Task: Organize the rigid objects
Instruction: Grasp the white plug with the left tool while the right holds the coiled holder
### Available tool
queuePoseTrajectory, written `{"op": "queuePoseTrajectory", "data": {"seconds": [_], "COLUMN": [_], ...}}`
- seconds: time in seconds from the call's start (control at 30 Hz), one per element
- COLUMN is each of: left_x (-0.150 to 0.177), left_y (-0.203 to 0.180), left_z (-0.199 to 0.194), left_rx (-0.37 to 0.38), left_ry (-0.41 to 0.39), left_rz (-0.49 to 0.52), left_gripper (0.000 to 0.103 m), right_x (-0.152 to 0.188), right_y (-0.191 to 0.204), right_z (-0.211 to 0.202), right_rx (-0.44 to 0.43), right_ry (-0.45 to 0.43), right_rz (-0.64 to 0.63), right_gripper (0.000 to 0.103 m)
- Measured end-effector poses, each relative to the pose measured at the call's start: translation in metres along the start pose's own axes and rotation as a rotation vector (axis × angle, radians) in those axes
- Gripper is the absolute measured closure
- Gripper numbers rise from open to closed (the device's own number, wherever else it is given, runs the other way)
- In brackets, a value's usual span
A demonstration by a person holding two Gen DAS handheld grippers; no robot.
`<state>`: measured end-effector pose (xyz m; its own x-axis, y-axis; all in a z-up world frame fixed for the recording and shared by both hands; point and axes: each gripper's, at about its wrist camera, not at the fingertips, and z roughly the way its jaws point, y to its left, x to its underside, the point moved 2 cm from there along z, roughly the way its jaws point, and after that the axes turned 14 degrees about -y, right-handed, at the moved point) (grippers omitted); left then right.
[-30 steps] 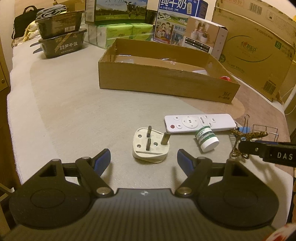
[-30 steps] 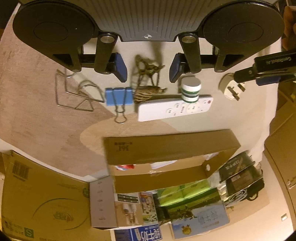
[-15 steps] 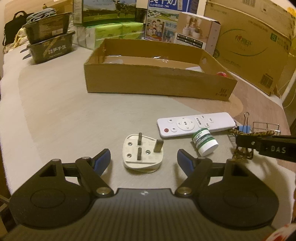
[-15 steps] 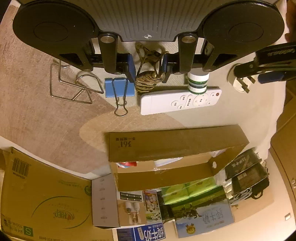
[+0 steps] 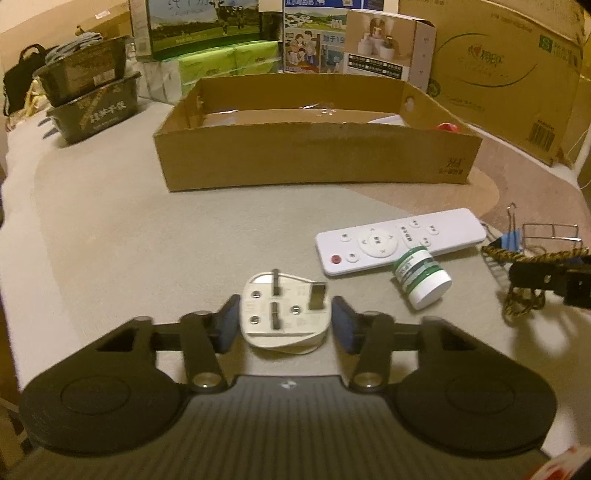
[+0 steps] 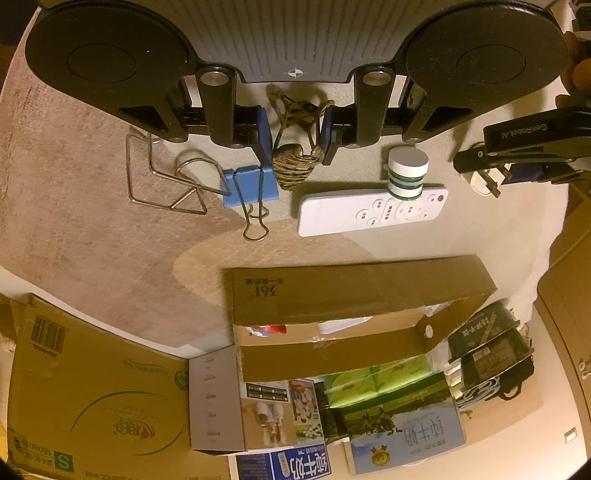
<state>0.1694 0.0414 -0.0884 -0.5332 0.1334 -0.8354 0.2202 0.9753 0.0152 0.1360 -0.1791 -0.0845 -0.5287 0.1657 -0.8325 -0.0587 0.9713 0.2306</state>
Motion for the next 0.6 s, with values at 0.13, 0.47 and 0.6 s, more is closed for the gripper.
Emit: {"op": "queuePoseTrajectory", "data": {"seconds": [0.13, 0.47, 0.6], "left_x": [-0.001, -0.015, -0.029], "left_y": [0.003, -0.001, -0.006], "left_z": [-0.007, -0.035, -0.046], "left_rx": [0.003, 0.003, -0.002], "left_ry": [0.014, -0.013, -0.042], "left_rz": [-0.013, -0.049, -0.063], "left_gripper": [0.057, 0.057, 0.057], "right_x": [-0.002, -0.015, -0.025], "right_y": [0.000, 0.003, 0.004], "right_z": [-0.004, -0.029, -0.040], "right_rx": [-0.007, -0.036, -0.050], "right_ry": [-0.006, -0.052, -0.089], "right_rz": [0.002, 0.004, 0.007], "right_gripper": [0.076, 0.076, 0.076]}}
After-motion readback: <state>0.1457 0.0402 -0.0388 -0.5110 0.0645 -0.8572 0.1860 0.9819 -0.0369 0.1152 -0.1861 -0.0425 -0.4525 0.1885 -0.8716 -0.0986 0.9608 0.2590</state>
